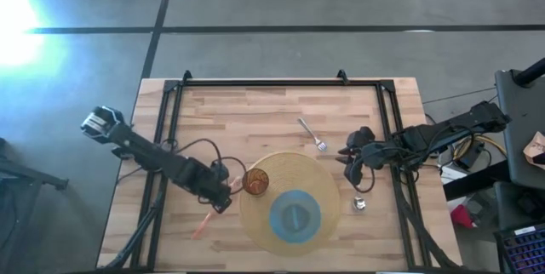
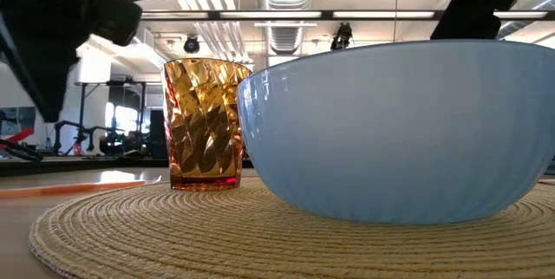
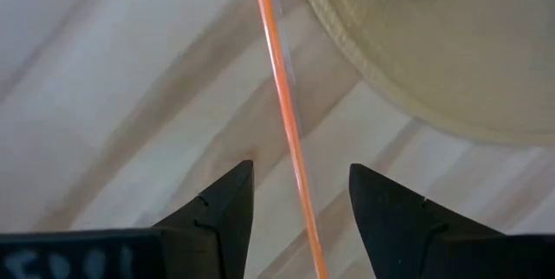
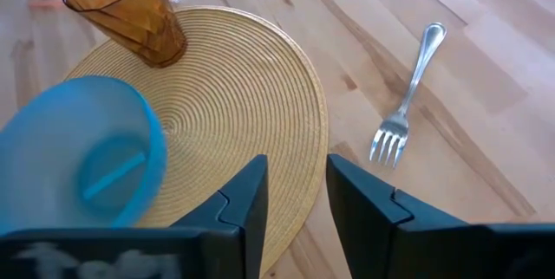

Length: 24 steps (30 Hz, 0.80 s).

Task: Pick & Place Utensil
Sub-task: Put the orange straw into the brown cup

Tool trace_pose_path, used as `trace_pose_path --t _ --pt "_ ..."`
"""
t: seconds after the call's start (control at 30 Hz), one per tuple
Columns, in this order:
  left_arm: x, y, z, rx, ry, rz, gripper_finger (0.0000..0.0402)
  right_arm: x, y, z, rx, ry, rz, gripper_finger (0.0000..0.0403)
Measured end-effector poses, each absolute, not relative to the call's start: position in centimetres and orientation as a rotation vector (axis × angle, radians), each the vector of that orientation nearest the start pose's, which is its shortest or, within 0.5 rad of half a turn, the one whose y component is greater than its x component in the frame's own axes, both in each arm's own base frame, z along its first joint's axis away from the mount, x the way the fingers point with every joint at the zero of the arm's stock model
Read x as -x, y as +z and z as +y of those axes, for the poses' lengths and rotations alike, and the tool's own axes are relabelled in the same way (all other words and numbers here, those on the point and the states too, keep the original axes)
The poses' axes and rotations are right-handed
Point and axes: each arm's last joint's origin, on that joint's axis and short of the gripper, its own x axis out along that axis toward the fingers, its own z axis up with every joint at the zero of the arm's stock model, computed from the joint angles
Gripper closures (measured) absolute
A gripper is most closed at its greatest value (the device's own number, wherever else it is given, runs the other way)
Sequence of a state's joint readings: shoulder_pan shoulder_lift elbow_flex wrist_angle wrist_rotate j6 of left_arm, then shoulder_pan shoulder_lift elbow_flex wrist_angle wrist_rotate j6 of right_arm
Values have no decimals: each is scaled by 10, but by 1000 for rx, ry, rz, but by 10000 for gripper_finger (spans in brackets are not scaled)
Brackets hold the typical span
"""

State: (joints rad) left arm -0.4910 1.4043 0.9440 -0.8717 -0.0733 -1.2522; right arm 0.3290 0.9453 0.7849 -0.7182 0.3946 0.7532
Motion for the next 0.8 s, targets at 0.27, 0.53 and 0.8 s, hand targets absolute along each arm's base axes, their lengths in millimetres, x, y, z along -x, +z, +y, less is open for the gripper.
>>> trace_pose_path --t 0.27,0.53,0.8 --pt "-206 199 -147 690 524 1309 220 -172 264 47 -400 -362 749 289" --pt "-202 185 -169 733 557 1313 220 -172 264 47 -400 -362 749 278" --pt "-206 174 -171 725 598 1325 220 -172 264 47 -402 -363 748 274"
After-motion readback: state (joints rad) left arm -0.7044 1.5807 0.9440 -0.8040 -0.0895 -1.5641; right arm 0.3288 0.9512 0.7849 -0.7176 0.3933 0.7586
